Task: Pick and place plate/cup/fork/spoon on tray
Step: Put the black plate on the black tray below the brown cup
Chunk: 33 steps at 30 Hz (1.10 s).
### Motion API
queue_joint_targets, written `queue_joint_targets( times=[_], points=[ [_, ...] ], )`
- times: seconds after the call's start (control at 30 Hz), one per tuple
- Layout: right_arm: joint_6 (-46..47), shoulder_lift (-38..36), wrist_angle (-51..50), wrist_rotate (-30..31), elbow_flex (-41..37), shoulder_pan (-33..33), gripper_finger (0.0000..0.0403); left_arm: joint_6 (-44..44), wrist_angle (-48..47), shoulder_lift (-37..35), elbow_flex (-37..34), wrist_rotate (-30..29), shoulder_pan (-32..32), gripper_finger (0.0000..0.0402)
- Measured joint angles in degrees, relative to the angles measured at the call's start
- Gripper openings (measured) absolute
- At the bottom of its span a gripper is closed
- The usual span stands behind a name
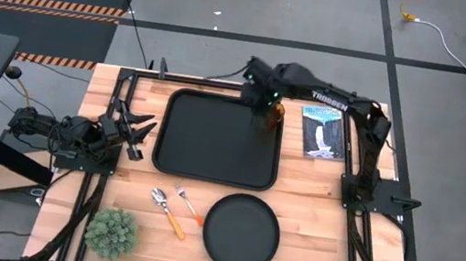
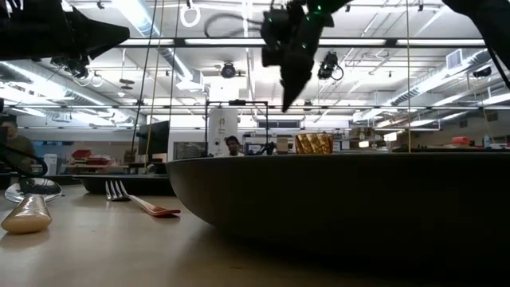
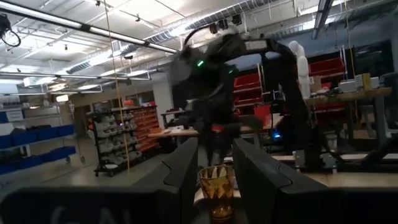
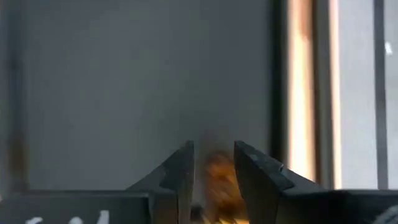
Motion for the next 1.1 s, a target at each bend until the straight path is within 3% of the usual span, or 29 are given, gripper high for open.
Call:
queue_joint_targets(
  times=[0.17,0.53,0.73,0.87,0.97,1.1],
  points=[
    [0.6,0.0,3.0,-2.9,-0.5,5.9,0.0119,-2.9,-3.0,0.0,0.0,-3.4,0.0,0.0110],
    [8.5,0.0,1.0,-5.5,-0.5,15.2,0.0119,-27.3,-17.7,0.0,0.0,-0.9,0.0,0.0110],
    [13.5,0.0,1.4,-4.9,-0.5,20.2,0.0119,-28.4,-17.5,0.0,0.0,-0.3,0.0,0.0110],
    [17.0,-0.1,3.3,-0.8,-2.4,23.8,0.0118,-29.4,-17.3,0.0,0.0,-0.1,0.0,0.0110],
    [20.2,-0.1,4.8,0.2,-5.0,26.0,0.0118,-31.1,-17.5,0.0,0.0,3.2,-0.1,0.0110],
    [25.1,-0.2,7.5,0.7,-8.1,28.6,0.0118,-31.1,-17.7,0.0,0.0,13.7,-0.1,0.0110]
  ],
)
